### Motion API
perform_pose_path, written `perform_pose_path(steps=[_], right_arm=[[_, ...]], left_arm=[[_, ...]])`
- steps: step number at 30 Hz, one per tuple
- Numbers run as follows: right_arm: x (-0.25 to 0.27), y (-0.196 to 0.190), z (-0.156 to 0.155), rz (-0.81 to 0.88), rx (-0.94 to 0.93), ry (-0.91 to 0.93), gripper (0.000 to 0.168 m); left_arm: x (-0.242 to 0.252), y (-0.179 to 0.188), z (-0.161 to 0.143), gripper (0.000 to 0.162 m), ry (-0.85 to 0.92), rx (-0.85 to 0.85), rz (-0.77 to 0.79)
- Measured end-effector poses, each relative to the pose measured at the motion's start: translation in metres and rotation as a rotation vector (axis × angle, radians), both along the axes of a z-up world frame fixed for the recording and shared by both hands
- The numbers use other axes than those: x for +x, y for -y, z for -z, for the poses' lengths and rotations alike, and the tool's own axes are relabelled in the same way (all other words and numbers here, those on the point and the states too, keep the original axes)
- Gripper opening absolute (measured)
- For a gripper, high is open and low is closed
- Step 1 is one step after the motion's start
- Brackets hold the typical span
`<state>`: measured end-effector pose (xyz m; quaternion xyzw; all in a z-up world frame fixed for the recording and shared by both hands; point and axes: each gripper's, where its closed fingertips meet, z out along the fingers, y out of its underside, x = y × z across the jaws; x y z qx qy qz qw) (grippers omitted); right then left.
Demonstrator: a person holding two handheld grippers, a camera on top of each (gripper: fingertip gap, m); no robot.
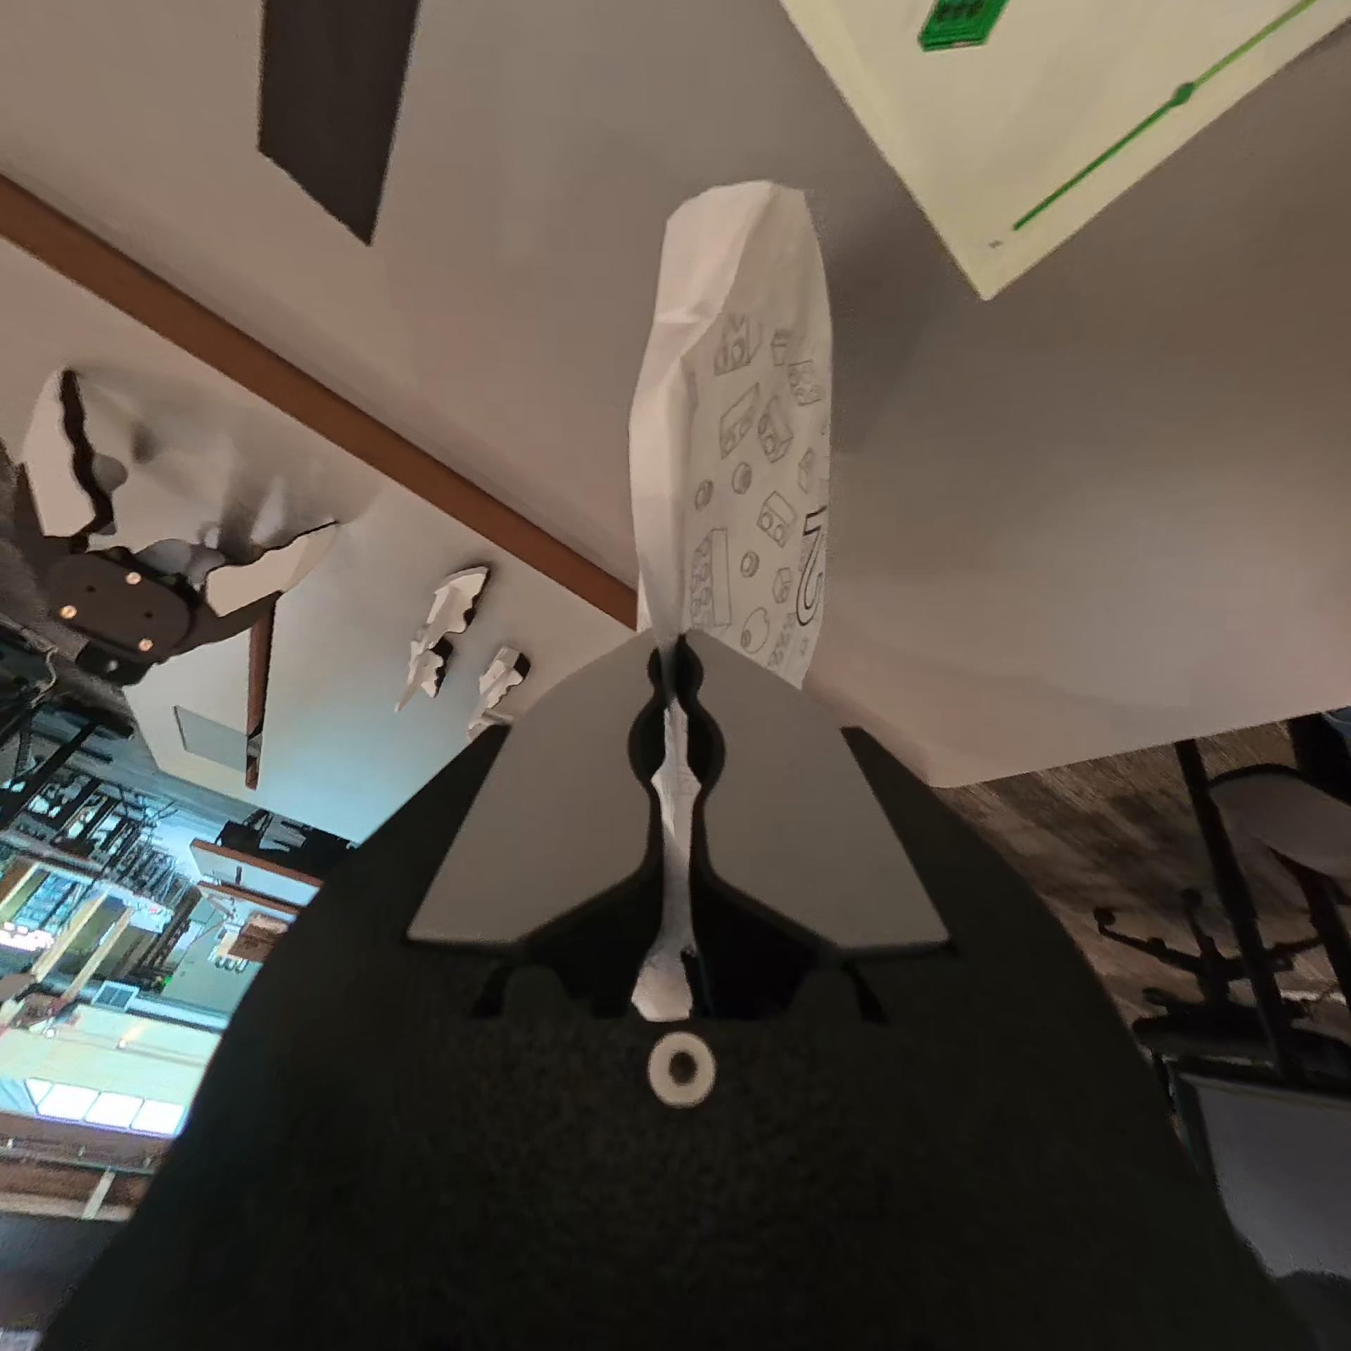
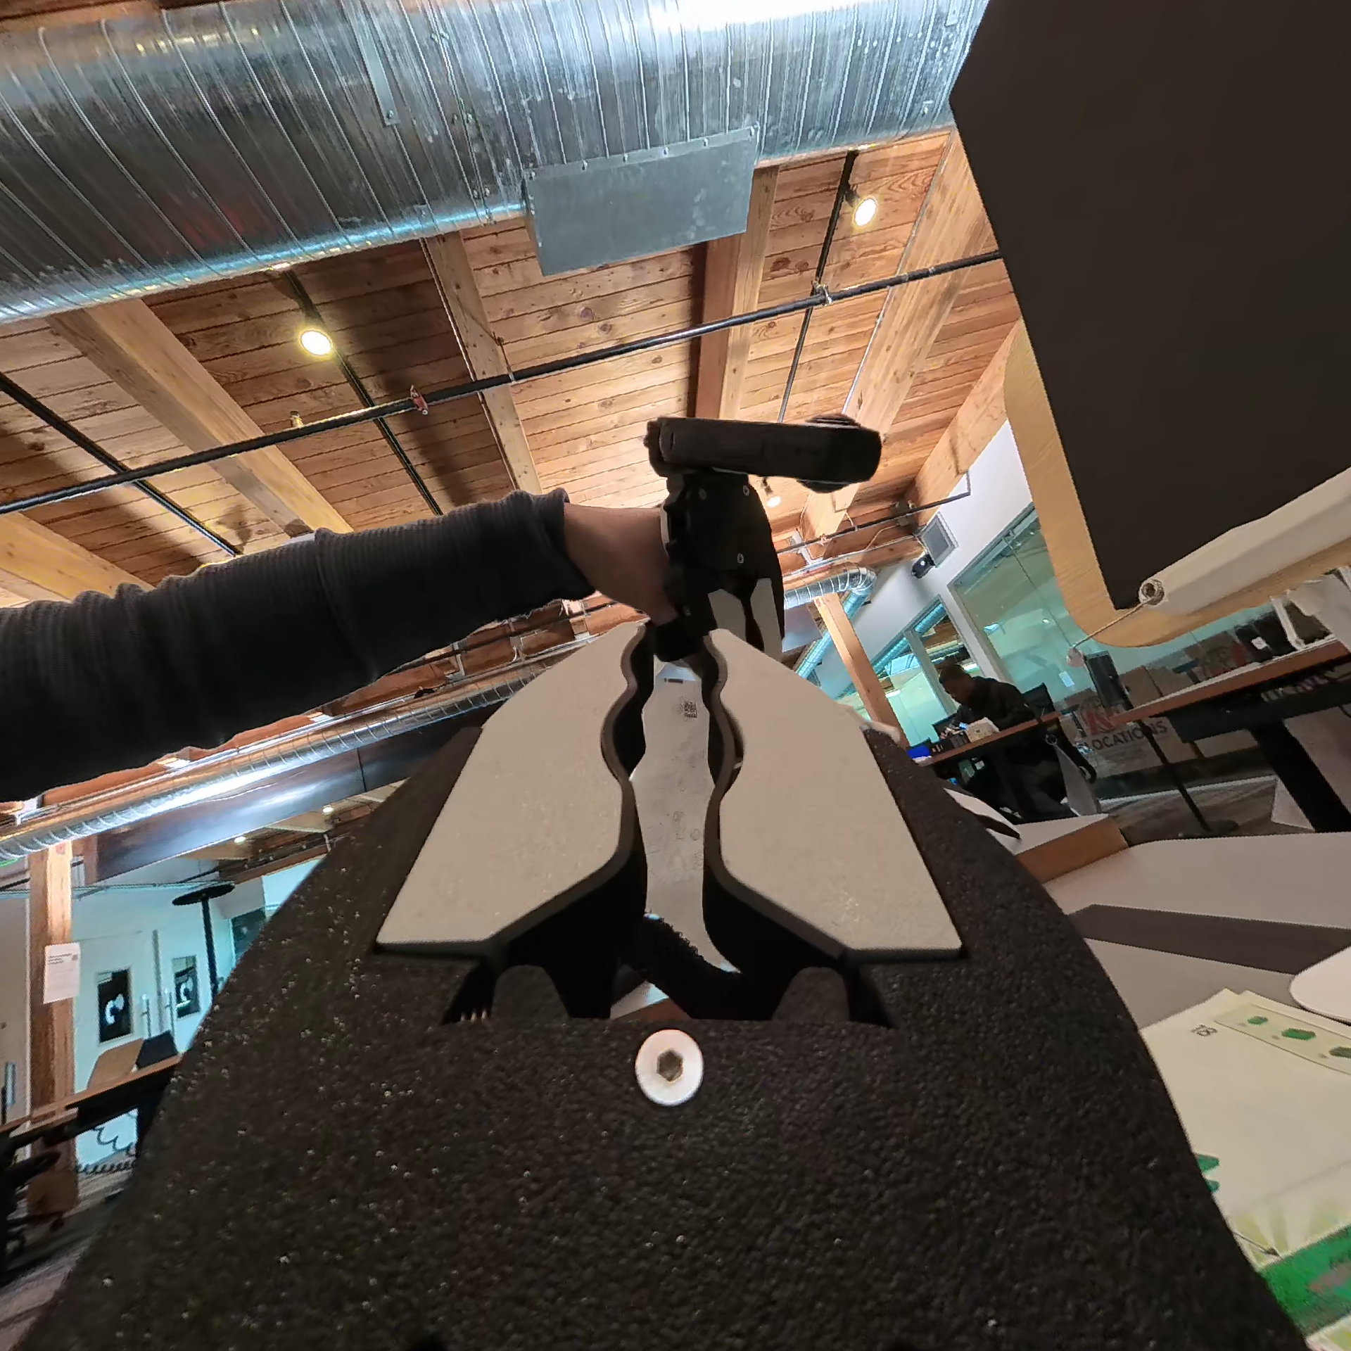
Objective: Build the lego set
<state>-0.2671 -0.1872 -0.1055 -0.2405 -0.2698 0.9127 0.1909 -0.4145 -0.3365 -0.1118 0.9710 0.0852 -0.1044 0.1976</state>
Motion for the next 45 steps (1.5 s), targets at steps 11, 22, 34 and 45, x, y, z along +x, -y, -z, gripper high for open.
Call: perform_pose_path(steps=[11,22,34,45], right_arm=[[0.000,0.002,0.000,-0.010,0.005,0.002,0.010],[0.000,0.004,0.001,-0.022,0.012,0.005,0.008],[-0.001,0.005,0.000,-0.025,0.013,0.003,0.007],[-0.002,0.008,-0.001,-0.039,0.018,0.002,0.006]], left_arm=[[-0.045,-0.004,-0.018,0.000,-0.242,0.163,-0.160],[-0.040,-0.007,0.001,0.000,-0.189,0.264,-0.205],[-0.048,-0.018,0.017,0.000,-0.129,0.460,-0.392],[-0.058,-0.013,0.024,0.000,-0.128,0.590,-0.454]])
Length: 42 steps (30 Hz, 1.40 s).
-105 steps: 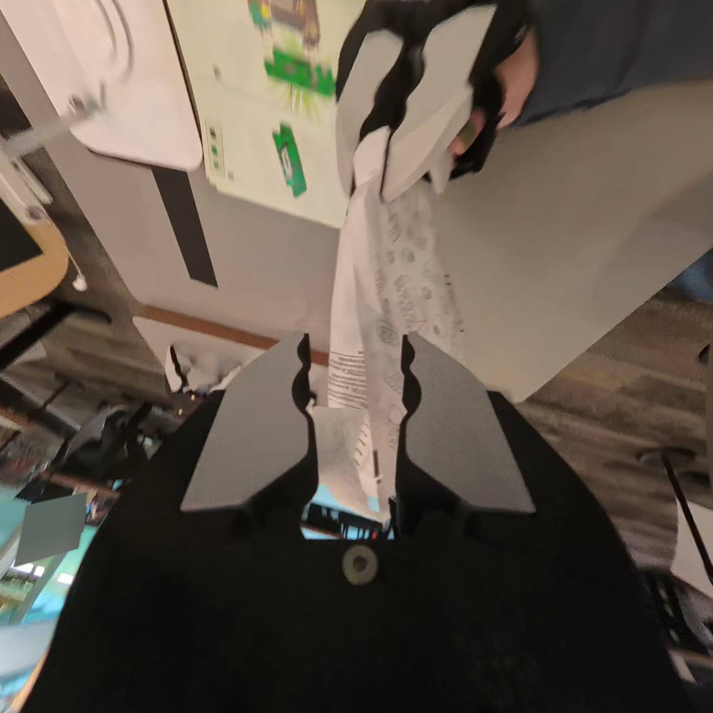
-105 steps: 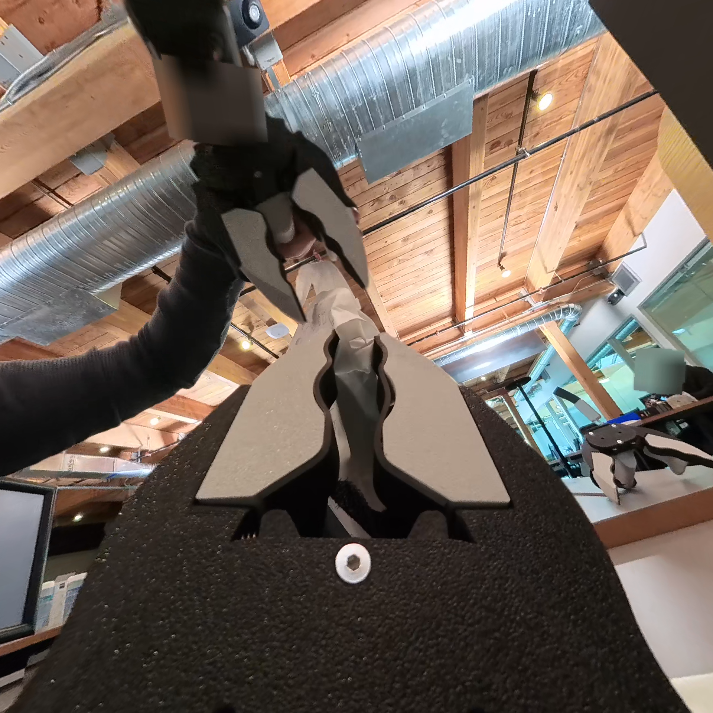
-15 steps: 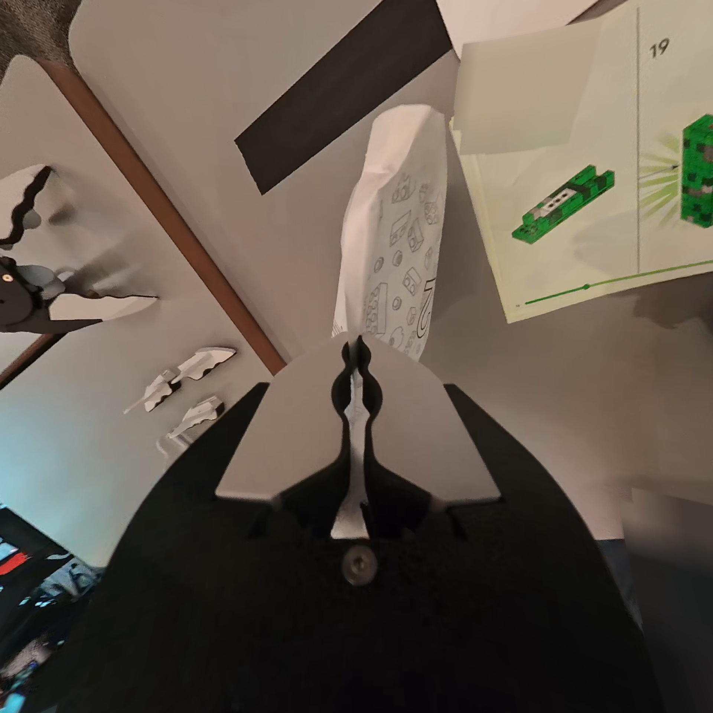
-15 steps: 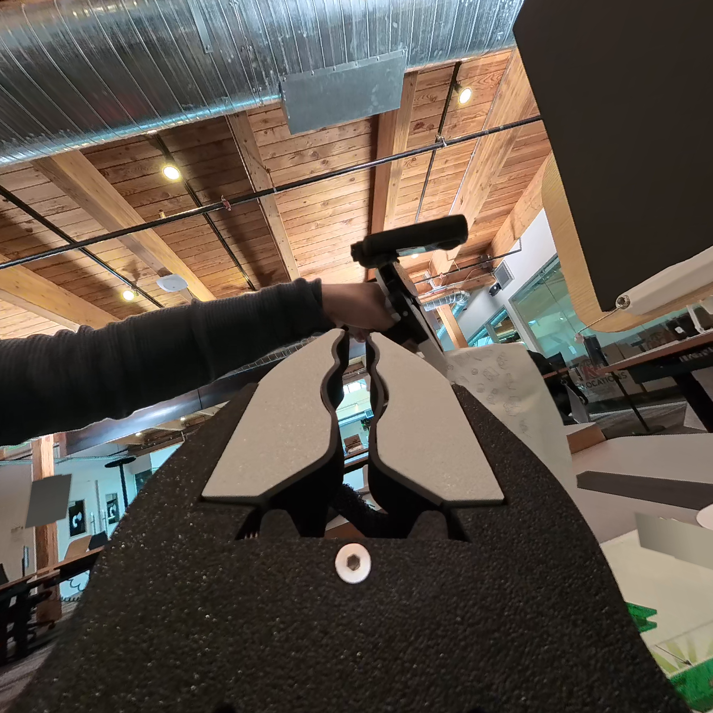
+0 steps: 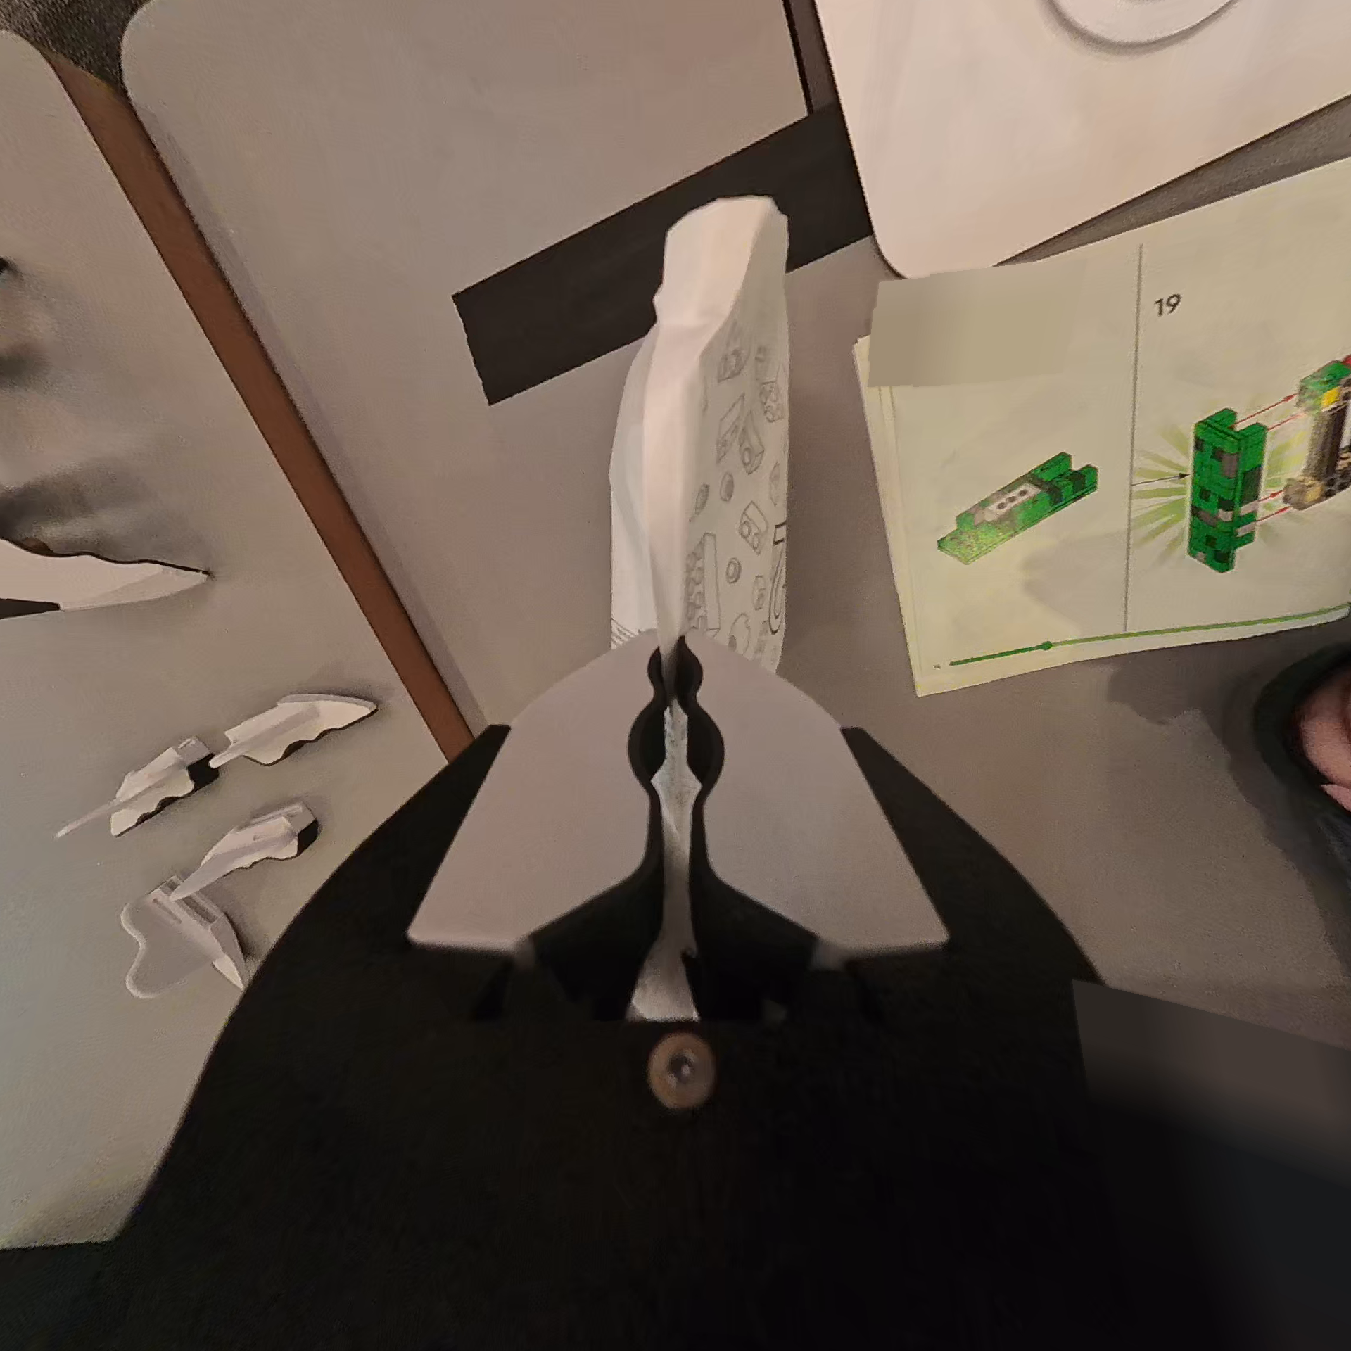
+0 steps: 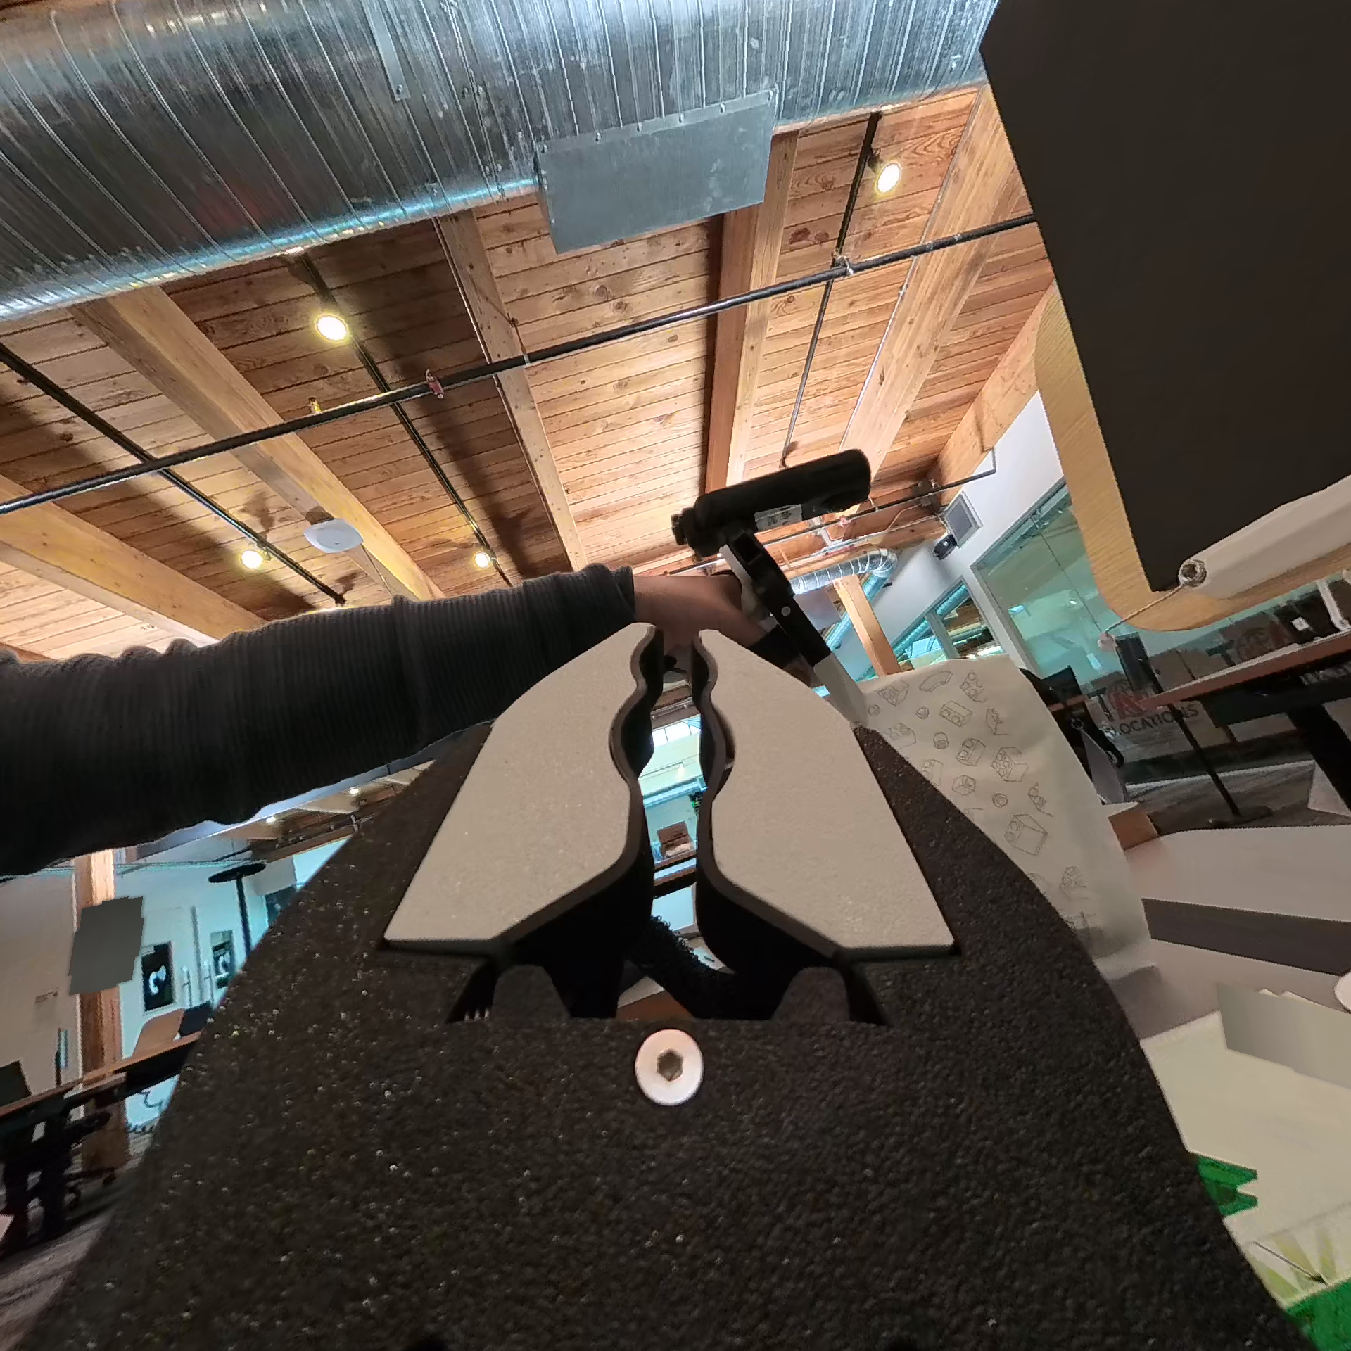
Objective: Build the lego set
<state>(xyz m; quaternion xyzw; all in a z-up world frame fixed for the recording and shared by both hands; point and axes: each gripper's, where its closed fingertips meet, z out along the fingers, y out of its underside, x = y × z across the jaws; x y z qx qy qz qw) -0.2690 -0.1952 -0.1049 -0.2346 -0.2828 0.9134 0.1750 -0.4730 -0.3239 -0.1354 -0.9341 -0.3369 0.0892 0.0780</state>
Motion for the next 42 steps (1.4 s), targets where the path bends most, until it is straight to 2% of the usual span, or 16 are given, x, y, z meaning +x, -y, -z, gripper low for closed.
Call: perform_pose_path(steps=[29,42], right_arm=[[0.0000,0.0018,0.0005,-0.020,-0.006,0.004,0.005],[-0.0009,0.0024,0.0016,-0.029,-0.010,0.007,0.004]], left_arm=[[-0.0004,-0.0030,0.0022,0.000,-0.017,0.159,-0.029],[0.0002,-0.0019,0.0033,0.000,-0.006,0.311,-0.068]])
